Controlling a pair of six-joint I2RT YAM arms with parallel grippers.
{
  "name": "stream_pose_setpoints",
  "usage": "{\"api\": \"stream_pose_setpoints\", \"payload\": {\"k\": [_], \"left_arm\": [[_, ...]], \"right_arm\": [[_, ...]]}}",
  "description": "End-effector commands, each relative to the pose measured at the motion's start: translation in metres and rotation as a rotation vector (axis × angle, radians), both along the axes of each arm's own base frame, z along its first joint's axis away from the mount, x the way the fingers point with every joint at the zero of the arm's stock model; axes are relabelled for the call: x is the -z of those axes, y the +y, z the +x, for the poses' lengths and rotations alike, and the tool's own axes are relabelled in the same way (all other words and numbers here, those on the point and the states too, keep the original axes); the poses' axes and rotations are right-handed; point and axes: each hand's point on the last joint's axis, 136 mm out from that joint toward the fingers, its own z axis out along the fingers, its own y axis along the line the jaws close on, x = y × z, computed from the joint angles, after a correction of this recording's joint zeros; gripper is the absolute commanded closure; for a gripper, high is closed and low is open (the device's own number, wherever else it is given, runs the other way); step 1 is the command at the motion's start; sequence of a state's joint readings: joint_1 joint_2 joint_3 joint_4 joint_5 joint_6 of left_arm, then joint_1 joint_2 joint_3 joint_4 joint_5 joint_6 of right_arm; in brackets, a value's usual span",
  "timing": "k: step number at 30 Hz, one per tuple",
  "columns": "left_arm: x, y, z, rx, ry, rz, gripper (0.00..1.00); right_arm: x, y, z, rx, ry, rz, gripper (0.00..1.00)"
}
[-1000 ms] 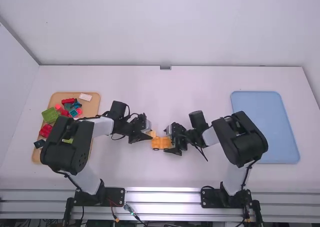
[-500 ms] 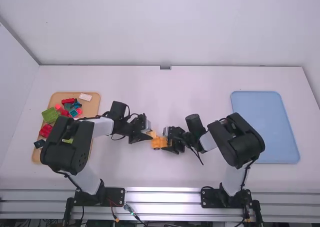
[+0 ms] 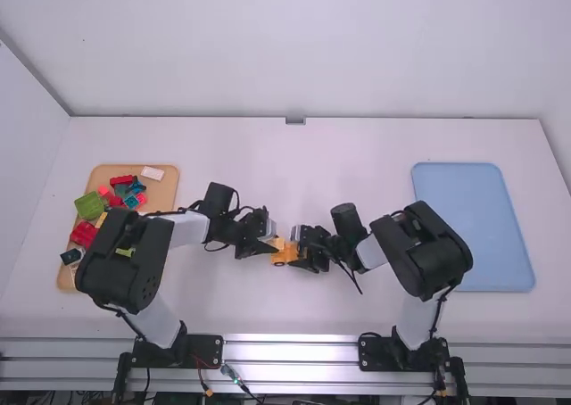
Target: Assemble lego blocks to make yellow taxi
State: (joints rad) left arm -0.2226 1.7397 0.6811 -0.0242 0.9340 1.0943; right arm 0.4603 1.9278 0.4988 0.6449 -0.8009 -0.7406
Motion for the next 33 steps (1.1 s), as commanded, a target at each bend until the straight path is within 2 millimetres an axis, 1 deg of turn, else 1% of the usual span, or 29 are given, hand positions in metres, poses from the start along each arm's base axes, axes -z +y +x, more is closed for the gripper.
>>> {"api": "stream_pose_setpoints", "payload": {"k": [1,2,5,11,13,17,22,24,25,26,27,29,30,31,32,33], "left_arm": [[0.006,-0.004,-0.005,-0.002,-0.001,0.050,0.91],[0.007,-0.006,-0.004,-0.012,-0.001,0.062,0.93],[0.007,-0.006,-0.002,-0.016,-0.010,0.064,0.94],[0.008,-0.004,-0.002,-0.008,-0.023,0.070,0.95],[0.010,-0.004,-0.004,0.003,-0.032,0.074,0.96],[0.018,0.000,-0.001,-0.023,-0.063,0.105,0.98],[0.021,0.000,-0.001,-0.034,-0.109,0.090,0.94],[0.021,-0.001,0.002,-0.063,-0.114,0.076,0.89],[0.021,-0.001,0.002,-0.069,-0.120,0.070,0.83],[0.021,-0.001,0.002,-0.073,-0.128,0.066,0.63],[0.021,-0.001,0.002,-0.073,-0.130,0.065,0.58],[0.021,0.000,0.001,-0.073,-0.144,0.058,0.42],[0.021,0.000,0.001,-0.074,-0.146,0.056,0.29],[0.020,0.000,0.001,-0.074,-0.146,0.052,0.02],[0.020,0.000,0.001,-0.074,-0.144,0.049,0.01],[0.013,-0.001,0.000,-0.075,-0.135,0.023,0.01]], "right_arm": [[0.007,-0.001,0.003,0.027,0.028,-0.032,0.37],[0.007,0.000,0.004,0.025,0.028,-0.033,0.37],[0.007,0.001,0.006,0.023,0.036,-0.040,0.38],[0.006,0.001,0.009,0.022,0.023,-0.044,0.39],[0.006,0.001,0.009,0.022,0.023,-0.044,0.38],[0.007,0.001,0.009,0.021,0.025,-0.045,0.38],[0.007,0.000,0.008,0.021,0.031,-0.048,0.38],[0.007,0.000,0.008,0.021,0.032,-0.049,0.38],[0.008,0.000,0.008,0.021,0.033,-0.049,0.38],[0.008,0.000,0.008,0.022,0.033,-0.050,0.37],[0.008,0.000,0.008,0.022,0.033,-0.049,0.37],[0.008,0.000,0.008,0.022,0.033,-0.049,0.36],[0.008,0.000,0.008,0.022,0.033,-0.049,0.36],[0.008,0.000,0.008,0.022,0.033,-0.049,0.36],[0.008,0.000,0.008,0.022,0.033,-0.050,0.36],[0.008,0.000,0.008,0.022,0.034,-0.050,0.36]]}}
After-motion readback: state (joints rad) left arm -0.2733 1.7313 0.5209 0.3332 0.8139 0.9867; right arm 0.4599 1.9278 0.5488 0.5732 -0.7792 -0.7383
